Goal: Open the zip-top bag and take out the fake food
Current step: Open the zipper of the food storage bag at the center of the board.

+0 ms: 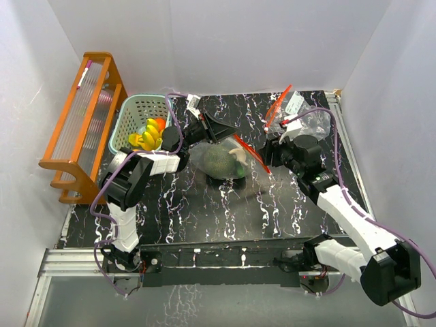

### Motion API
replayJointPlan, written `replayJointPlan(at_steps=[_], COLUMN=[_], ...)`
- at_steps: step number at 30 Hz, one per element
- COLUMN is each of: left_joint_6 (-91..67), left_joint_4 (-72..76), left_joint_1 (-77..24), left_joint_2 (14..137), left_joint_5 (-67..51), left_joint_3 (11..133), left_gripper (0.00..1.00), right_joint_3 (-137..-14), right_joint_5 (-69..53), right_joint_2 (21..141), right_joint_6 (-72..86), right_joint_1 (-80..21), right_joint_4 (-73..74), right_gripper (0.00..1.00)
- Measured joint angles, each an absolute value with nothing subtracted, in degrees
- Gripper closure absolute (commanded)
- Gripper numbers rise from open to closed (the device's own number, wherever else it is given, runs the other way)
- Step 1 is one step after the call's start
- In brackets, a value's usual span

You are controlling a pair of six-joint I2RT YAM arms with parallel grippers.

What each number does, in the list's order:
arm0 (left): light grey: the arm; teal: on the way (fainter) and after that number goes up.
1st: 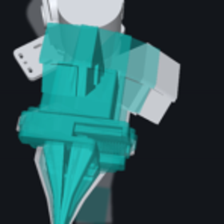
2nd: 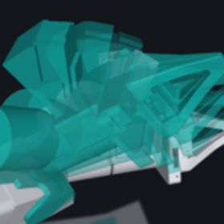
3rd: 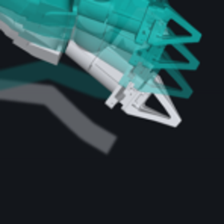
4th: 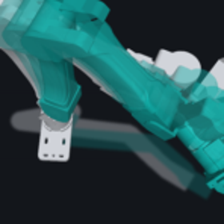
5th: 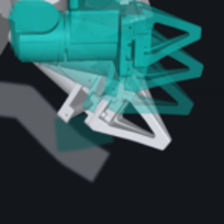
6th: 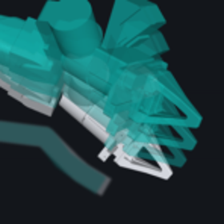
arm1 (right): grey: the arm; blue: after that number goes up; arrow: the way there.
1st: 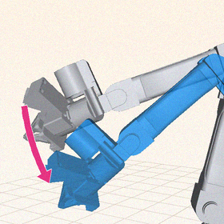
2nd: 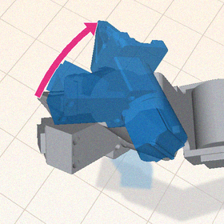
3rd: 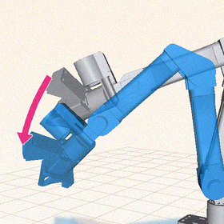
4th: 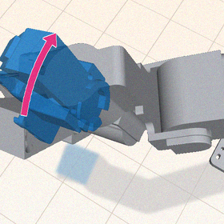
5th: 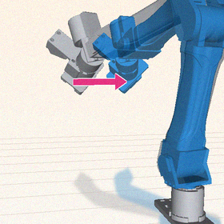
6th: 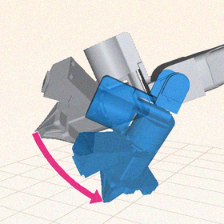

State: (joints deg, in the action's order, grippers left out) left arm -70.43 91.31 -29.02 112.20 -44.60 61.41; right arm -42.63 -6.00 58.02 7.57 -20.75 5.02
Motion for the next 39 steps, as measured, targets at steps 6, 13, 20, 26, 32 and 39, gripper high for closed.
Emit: replayJointPlan(at_steps=[6,13,20,26,32,39], left_joint_6=[-70.5,-70.7,-71.0,-71.2,-71.7,-72.5], left_joint_4=[91.3,91.3,91.3,91.3,91.3,91.3], left_joint_1=[-29.0,-29.0,-29.0,-29.0,-29.0,-29.0], left_joint_2=[112.2,112.2,112.2,112.2,112.2,112.2], left_joint_5=[-44.6,-44.6,-44.6,-44.6,-44.6,-44.8], left_joint_3=[61.4,61.4,61.5,61.5,61.5,61.5], left_gripper=[1.0,1.0,1.0,1.0,1.0,1.0], right_joint_3=[-42.5,-40.9,-40.5,-40.4,-40.4,-40.4], right_joint_5=[-6.4,-6.9,-7.1,-7.0,-7.2,-14.2], right_joint_2=[59.3,59.5,61.9,63.2,65.9,70.4], right_joint_6=[7.6,7.7,7.9,8.0,7.9,6.3], right_joint_1=[-20.6,-20.6,-20.6,-20.6,-20.5,-20.4], right_joint_4=[5.5,5.4,5.3,4.3,2.7,-1.8], right_gripper=[0.47,0.47,0.47,0.46,0.46,0.63])
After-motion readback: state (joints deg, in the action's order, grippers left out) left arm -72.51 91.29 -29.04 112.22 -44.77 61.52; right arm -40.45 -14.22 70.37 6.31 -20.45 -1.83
